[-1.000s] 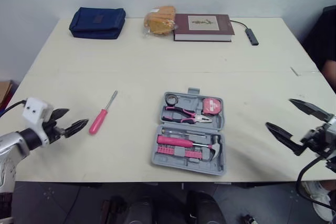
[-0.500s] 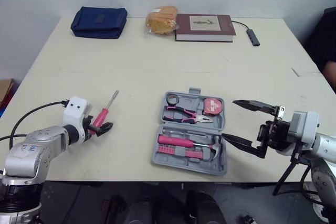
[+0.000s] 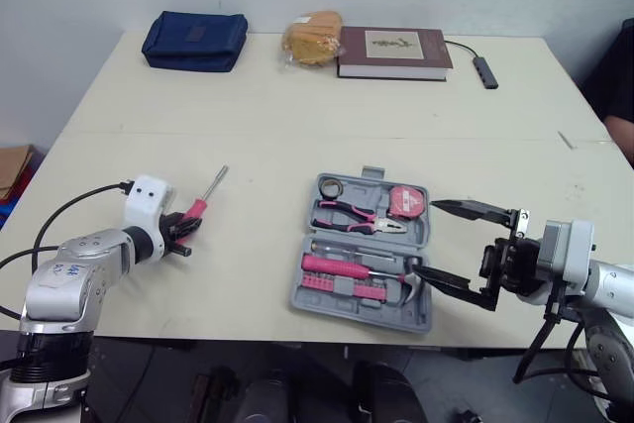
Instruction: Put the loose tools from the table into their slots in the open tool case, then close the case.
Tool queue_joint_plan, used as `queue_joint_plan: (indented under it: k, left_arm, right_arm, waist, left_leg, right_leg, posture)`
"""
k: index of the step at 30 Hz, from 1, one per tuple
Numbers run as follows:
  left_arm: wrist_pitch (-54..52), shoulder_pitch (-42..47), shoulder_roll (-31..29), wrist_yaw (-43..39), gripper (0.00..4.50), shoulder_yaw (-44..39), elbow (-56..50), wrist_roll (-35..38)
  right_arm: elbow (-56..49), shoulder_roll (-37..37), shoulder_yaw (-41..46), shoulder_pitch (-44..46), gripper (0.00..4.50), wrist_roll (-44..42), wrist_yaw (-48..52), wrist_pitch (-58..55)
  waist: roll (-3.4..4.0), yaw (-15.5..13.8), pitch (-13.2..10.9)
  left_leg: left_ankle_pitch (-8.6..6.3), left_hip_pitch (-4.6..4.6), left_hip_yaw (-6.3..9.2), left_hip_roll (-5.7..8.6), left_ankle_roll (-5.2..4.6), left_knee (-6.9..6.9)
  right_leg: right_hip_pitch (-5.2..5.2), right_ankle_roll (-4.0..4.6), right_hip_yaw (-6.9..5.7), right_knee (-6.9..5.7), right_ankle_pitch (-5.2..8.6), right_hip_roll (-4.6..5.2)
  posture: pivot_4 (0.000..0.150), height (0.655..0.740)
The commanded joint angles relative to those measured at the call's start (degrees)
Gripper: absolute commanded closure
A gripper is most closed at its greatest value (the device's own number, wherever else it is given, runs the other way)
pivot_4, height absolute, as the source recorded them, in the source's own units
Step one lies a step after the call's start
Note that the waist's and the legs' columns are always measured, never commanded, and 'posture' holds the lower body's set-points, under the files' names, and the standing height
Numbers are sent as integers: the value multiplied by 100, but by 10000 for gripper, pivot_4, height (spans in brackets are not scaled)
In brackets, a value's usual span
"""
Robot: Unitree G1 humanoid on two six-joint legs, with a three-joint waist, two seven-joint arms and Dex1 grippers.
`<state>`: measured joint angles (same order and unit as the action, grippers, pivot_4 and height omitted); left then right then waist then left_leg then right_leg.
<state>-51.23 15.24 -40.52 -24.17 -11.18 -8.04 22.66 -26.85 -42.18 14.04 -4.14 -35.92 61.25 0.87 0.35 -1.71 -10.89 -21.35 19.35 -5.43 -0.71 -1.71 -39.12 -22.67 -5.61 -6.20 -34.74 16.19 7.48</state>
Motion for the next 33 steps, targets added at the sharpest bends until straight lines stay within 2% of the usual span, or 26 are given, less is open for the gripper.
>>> queue_joint_plan:
  k: [1, 4, 7, 10, 12, 21, 33]
  left_arm:
    - [1369, 206, -128, -893, 39557, 261, -77, -167]
    - [2129, 373, -297, -1703, 39557, 406, -17, -137]
    - [3001, 731, -446, -3338, 39557, 874, -280, 185]
    - [3170, 1057, -425, -4390, 39557, 1467, -555, 405]
    - [3041, 1233, -370, -4702, 39557, 1810, -720, 459]
    - [2538, 1856, -27, -4670, 39557, 3359, -824, -602]
    - [2010, 1892, 168, -4530, 39557, 3728, -935, -1002]
  right_arm:
    - [-240, -5, 398, -258, 0, -10, -38, 129]
    - [-374, 37, 624, -491, 0, -112, -144, 108]
    - [-584, -12, 1095, -1231, 0, -182, 64, 80]
    - [-658, -13, 1361, -1675, 0, -114, 156, 143]
    - [-771, -37, 1413, -1819, 0, -90, 130, 88]
    - [-1782, 274, 1793, -3238, 0, -62, -73, -81]
    - [-2087, 627, 1749, -3756, 0, 228, -299, 29]
  waist:
    - [-8, 3, -4]
    - [-14, 24, -7]
    - [-14, 14, -7]
    - [-13, 20, -7]
    - [-14, 47, -7]
    - [-14, 11, -7]
    - [-14, 26, -8]
  left_leg:
    - [1, 3, 0, 1, -2, 0]
    - [0, 11, 0, 1, -1, -1]
    - [1, 13, 0, -3, 2, 0]
    - [0, 18, -3, 0, 1, 0]
    - [3, 16, -15, 6, -8, -2]
    - [5, -3, -19, -13, 2, -3]
    - [5, 1, -7, -19, 0, -5]
  right_leg:
    - [0, -1, 0, 1, -1, 1]
    - [-6, -1, -3, 3, -1, -1]
    - [-7, 0, -6, 6, 0, -7]
    - [-5, 1, -14, 14, 1, -14]
    - [-2, -11, -15, 21, -6, -21]
    - [-2, -4, 33, 22, -2, -77]
    - [-3, 6, 32, 22, 3, -72]
  posture:
    - [1500, 7400]
    - [1500, 7400]
    - [1500, 7400]
    - [1500, 7400]
    - [1500, 7400]
    - [1500, 7400]
    - [1500, 7400]
